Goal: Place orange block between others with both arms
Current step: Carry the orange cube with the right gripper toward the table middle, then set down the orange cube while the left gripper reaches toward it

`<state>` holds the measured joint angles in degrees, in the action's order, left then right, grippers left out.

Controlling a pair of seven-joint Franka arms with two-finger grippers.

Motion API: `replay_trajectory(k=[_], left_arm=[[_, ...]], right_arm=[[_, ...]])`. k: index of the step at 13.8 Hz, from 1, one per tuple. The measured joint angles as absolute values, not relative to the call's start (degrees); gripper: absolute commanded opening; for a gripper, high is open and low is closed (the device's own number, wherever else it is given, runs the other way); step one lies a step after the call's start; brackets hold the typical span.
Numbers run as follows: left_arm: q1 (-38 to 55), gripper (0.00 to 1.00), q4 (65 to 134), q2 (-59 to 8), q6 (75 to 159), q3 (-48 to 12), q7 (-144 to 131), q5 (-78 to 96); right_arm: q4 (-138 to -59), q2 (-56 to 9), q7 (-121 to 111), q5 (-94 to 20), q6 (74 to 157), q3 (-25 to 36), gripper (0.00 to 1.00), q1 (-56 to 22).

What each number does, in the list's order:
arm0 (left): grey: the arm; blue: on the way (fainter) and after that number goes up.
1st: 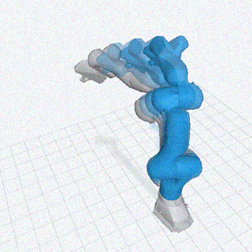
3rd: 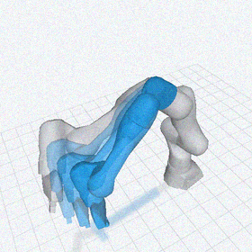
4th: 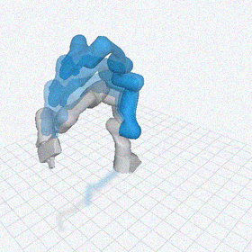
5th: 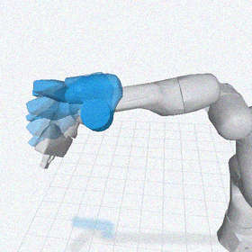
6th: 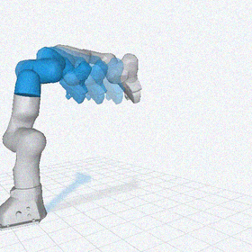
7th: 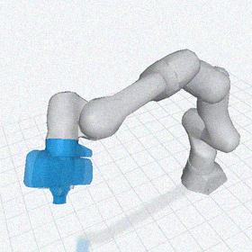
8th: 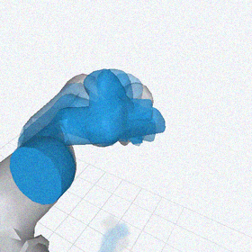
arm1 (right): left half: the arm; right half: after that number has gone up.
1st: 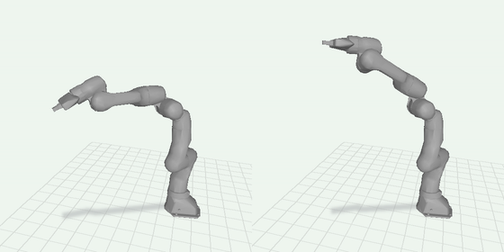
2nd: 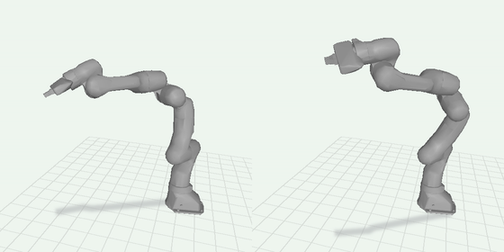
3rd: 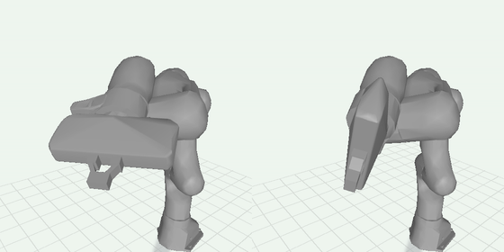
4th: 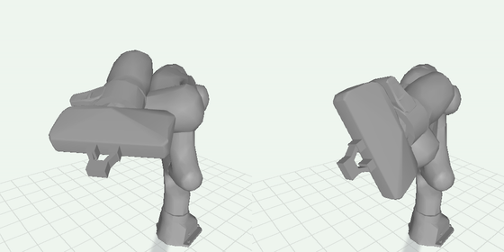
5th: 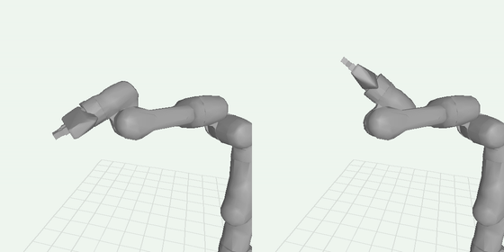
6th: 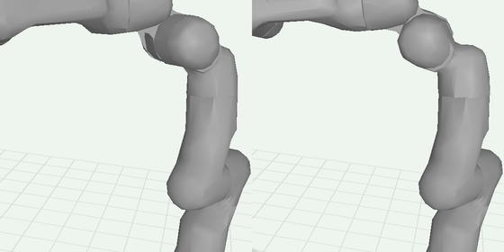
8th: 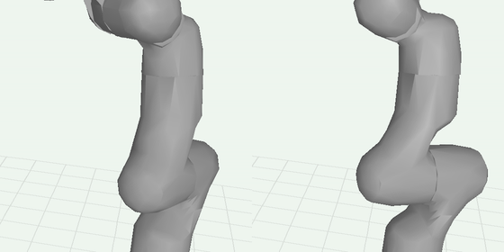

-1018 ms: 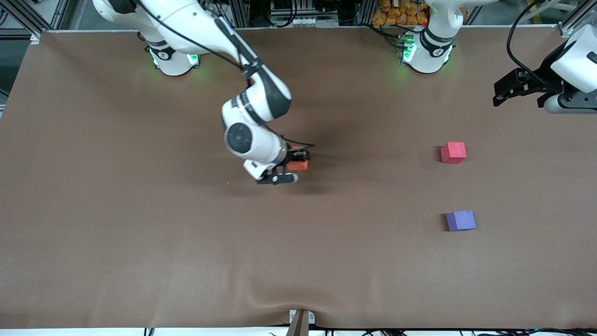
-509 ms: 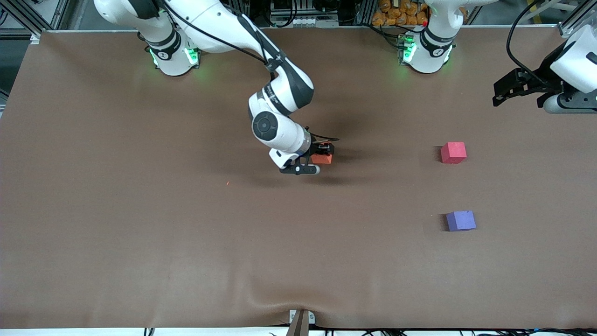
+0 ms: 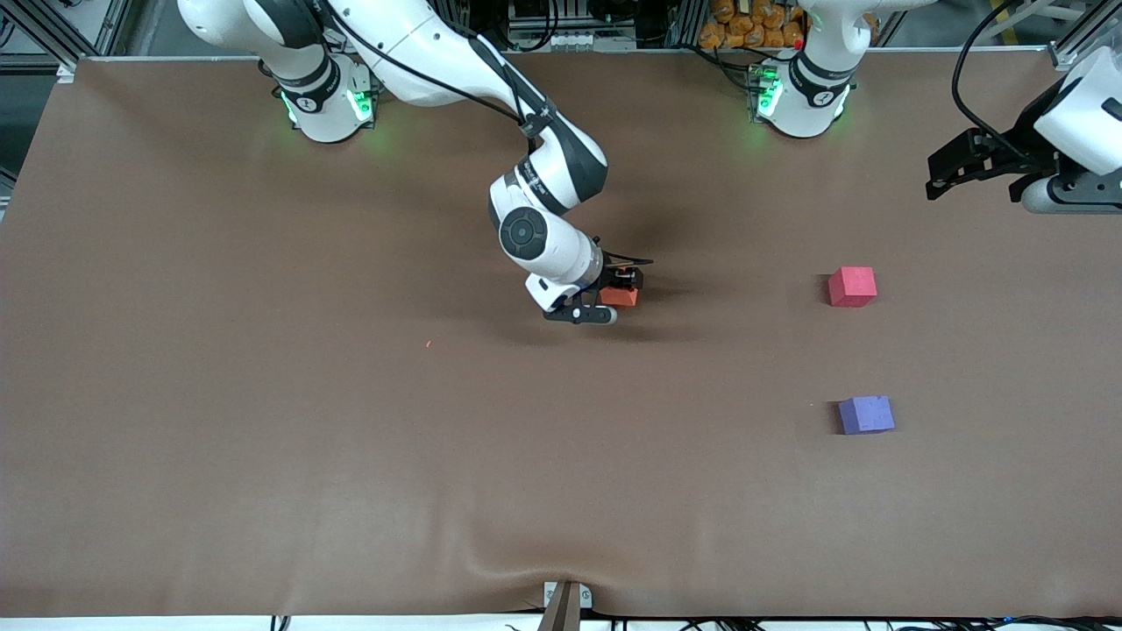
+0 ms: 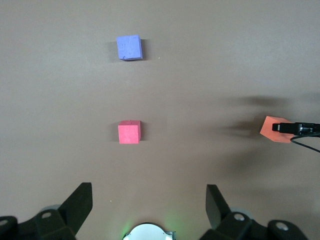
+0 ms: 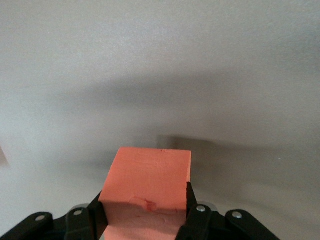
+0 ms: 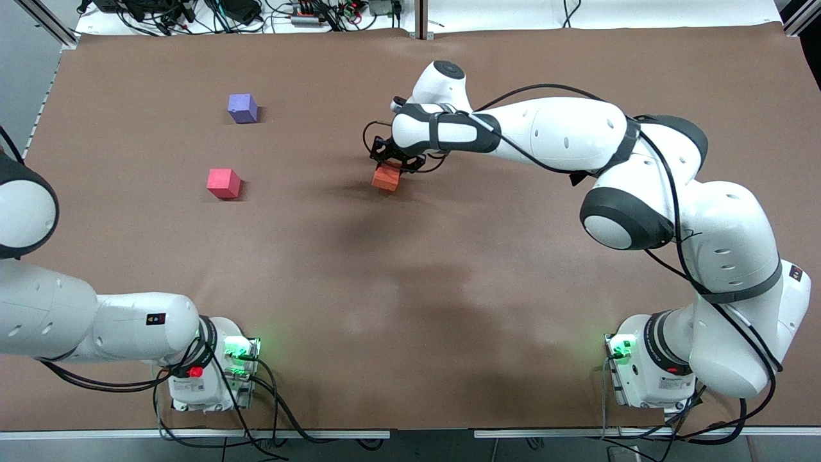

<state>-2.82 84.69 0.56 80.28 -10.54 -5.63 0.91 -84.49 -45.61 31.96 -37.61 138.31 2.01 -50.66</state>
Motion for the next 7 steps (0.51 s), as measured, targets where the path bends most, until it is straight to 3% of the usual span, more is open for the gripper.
replay_trajectory(k=[1,4,7], left_arm=[[-2.8,1.0,84.8,0.6,80.3,-10.6,-5.6,0.9],[-2.8,1.0,84.9,0.5,80.2,-10.7,-5.6,0.9],[-2.7,1.0,85.0,0.0,80.2,-10.7,-5.6,0.9]], right_arm=[[-84.5,-45.9,32.0,-37.6,138.8,2.0,0.68,-51.0],[-84.4,-47.0,32.0,-37.6,140.6,2.0,1.0,-52.1],[-84.2,-47.4,32.0,-37.6,141.5,2.0,1.0,-52.5]])
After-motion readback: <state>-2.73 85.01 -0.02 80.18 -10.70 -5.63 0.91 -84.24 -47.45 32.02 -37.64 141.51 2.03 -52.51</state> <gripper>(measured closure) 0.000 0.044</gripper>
